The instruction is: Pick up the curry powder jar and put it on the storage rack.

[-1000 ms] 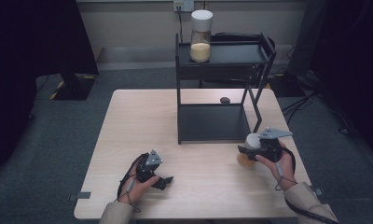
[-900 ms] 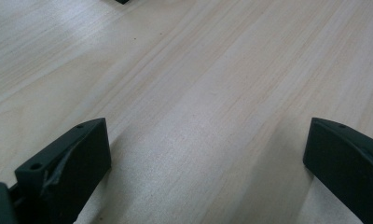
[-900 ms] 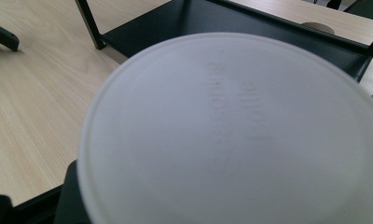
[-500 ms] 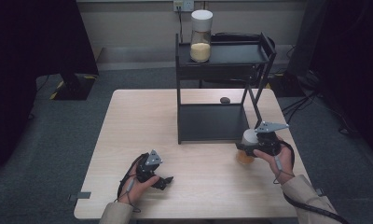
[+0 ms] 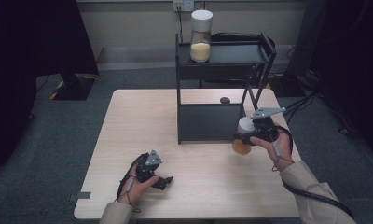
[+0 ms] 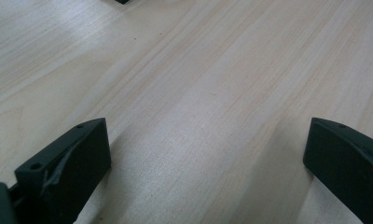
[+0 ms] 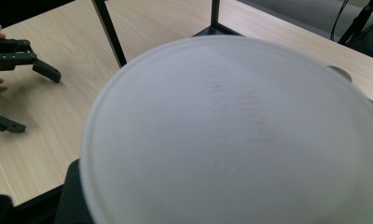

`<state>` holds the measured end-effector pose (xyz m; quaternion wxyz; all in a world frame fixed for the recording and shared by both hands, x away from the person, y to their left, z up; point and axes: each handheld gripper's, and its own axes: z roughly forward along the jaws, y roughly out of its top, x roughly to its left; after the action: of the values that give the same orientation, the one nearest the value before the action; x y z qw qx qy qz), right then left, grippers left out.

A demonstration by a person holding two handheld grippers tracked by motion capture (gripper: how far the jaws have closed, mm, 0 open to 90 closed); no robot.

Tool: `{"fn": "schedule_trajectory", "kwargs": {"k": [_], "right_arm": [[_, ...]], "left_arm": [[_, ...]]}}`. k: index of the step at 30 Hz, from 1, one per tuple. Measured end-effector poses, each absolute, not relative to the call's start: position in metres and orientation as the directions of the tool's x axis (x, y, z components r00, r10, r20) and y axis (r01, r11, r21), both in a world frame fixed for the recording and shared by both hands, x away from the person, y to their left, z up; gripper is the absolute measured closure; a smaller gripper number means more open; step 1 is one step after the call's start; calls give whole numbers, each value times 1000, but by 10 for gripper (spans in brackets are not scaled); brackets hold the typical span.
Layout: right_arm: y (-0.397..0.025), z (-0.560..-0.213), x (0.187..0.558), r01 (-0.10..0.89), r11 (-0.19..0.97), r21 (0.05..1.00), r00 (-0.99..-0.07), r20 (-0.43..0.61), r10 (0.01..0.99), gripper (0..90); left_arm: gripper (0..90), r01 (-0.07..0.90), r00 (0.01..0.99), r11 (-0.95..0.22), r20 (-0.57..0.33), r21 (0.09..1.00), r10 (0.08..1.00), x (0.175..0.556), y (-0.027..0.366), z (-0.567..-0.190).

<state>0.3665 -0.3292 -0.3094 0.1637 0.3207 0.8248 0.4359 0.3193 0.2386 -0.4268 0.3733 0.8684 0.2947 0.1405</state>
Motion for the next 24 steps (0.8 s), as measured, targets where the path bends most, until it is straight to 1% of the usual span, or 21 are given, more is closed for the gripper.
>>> {"fn": "schedule_trajectory", "kwargs": {"k": [8, 24], "right_arm": [[-323, -287, 377, 378, 437, 816, -761, 5, 648, 364], [-316, -243, 395, 376, 446, 812, -776, 12, 631, 363]], "left_arm": [[0, 407, 787, -548, 24, 731, 616, 319, 239, -427], [0, 406, 787, -546, 24, 733, 617, 319, 239, -427]]}}
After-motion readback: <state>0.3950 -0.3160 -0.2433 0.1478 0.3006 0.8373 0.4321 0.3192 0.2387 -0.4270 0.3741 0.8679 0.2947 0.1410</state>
